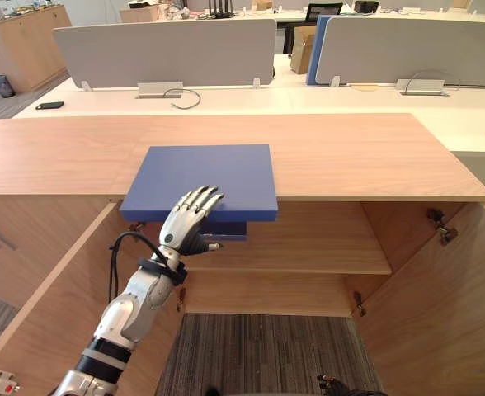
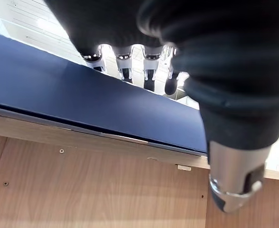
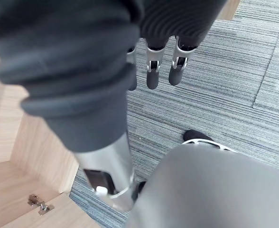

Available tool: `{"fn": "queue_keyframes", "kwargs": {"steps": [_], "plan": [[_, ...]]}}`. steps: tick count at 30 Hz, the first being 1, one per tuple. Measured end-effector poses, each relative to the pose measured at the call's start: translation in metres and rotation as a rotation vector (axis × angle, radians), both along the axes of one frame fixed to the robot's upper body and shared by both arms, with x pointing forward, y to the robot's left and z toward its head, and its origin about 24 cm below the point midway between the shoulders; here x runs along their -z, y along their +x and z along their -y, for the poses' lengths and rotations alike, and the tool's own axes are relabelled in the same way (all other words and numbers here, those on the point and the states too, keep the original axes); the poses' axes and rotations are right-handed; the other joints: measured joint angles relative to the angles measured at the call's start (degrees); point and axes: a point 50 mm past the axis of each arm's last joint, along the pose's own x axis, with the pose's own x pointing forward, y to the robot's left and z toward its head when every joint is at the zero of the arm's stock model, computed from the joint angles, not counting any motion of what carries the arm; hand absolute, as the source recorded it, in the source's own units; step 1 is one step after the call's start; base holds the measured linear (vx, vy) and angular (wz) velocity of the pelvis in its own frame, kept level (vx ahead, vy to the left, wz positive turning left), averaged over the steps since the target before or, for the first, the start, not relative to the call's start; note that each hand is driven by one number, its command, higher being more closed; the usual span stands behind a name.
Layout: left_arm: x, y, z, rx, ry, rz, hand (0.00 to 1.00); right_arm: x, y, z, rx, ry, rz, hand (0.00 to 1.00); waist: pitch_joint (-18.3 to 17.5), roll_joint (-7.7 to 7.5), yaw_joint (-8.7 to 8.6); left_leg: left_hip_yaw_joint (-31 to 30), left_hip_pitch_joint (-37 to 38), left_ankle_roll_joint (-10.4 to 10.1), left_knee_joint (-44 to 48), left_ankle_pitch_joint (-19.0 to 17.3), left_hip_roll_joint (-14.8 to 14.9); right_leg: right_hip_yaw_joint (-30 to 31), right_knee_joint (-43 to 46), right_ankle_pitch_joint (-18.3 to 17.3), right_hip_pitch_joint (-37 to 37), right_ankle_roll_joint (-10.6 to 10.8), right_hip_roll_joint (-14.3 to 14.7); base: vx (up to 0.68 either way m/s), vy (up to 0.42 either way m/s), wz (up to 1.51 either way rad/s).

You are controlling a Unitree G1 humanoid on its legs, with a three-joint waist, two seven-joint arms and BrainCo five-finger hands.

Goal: Walk over to the cabinet, pick up the folder, carry it to the office cabinet, place the folder inside the office cabinet, then close the office cabinet door

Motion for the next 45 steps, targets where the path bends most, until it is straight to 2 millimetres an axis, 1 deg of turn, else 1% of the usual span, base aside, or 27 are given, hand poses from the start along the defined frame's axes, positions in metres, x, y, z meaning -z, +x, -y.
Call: {"fn": "queue_keyframes", "kwargs": {"steps": [6, 10, 15, 24, 25, 27, 28, 30, 36, 45], "plan": [[0.003, 0.008, -0.006, -0.033, 0.041, 0.004, 0.0, 0.0, 0.001, 0.0, 0.0, 0.001, 0.005, 0.0, 0.1, 0.01, -0.18, 0.1, 0.1, 0.0, 0.0, 0.0, 0.0, 0.1, 0.1, 0.0, 0.1, 0.0, 0.0, 0.0, 0.0, 0.0], [0.003, 0.013, -0.016, -0.081, 0.064, 0.008, 0.0, 0.0, 0.002, 0.0, 0.003, 0.0, 0.01, 0.0, 0.1, 0.02, -0.54, 0.2, 0.2, 0.0, 0.0, -0.1, 0.0, 0.2, 0.0, 0.0, 0.1, 0.0, 0.0, 0.0, 0.0, 0.0], [0.004, 0.021, -0.028, -0.14, 0.133, 0.012, 0.0, -0.001, 0.002, 0.0, 0.011, -0.005, 0.015, 0.0, 0.3, 0.02, -0.81, 0.6, 0.9, -0.2, 0.0, -0.4, 0.1, 0.7, -0.1, -0.1, 0.6, 0.0, 0.0, -0.01, 0.005, -0.05], [0.0, 0.029, -0.042, -0.211, 0.166, 0.031, 0.0, -0.001, 0.003, 0.002, 0.051, -0.004, 0.022, 0.0, 0.4, 0.09, -1.31, 0.7, 0.9, -0.5, 0.0, -0.8, 0.1, 0.8, -0.7, -0.1, 0.9, 0.0, 0.0, 0.0, 0.0, 0.0], [-0.001, 0.03, -0.043, -0.215, 0.169, 0.034, 1.0, -0.001, 0.003, 0.002, 0.052, -0.004, 0.022, 0.0, 0.5, 0.13, -1.33, 0.8, 1.0, -0.5, 0.0, -0.8, 0.1, 0.8, -0.7, -0.1, 0.9, 0.0, 0.0, 0.0, 0.0, 0.0], [-0.004, 0.031, -0.045, -0.221, 0.17, 0.049, 1.0, -0.001, 0.003, 0.002, 0.055, -0.003, 0.023, 0.0, 0.5, 0.13, -1.34, 0.8, 1.0, -0.6, 0.0, -0.8, 0.1, 0.8, -0.7, -0.1, 1.0, -0.1, 0.0, 0.0, 0.0, 0.0], [-0.012, 0.035, -0.046, -0.231, 0.163, 0.083, 1.0, -0.001, 0.003, 0.002, 0.062, -0.002, 0.024, 0.0, 0.5, 0.17, -1.35, 0.8, 1.2, -0.6, 0.0, -0.9, 0.1, 0.8, -0.7, -0.2, 1.2, -0.1, 0.0, 0.0, 0.0, 0.0], [-0.017, 0.037, -0.049, -0.238, 0.171, 0.098, 1.0, -0.001, 0.004, 0.002, 0.064, -0.001, 0.026, 0.0, 0.6, 0.23, -1.46, 0.9, 1.4, -0.7, 0.0, -0.9, 0.1, 0.9, -0.7, -0.2, 1.4, 0.0, 0.0, -0.01, 0.003, -0.02], [-0.017, 0.038, -0.051, -0.252, 0.201, 0.136, 1.0, -0.001, 0.004, 0.002, 0.081, 0.003, 0.03, 0.0, 1.0, 0.37, -1.73, 1.2, 1.7, -0.7, 0.0, -1.1, 0.2, 1.3, -0.5, -0.4, 1.4, 0.0, 0.1, -0.01, 0.005, -0.03], [-0.017, 0.045, -0.057, -0.288, 0.217, 0.138, 1.0, -0.002, 0.005, 0.003, 0.083, -0.006, 0.035, 0.0, 1.0, 0.37, -1.95, 1.4, 1.8, -0.6, 0.0, -1.4, 0.1, 1.4, -0.4, -0.5, 1.3, 0.1, -0.1, 0.0, 0.0, 0.0]]}}
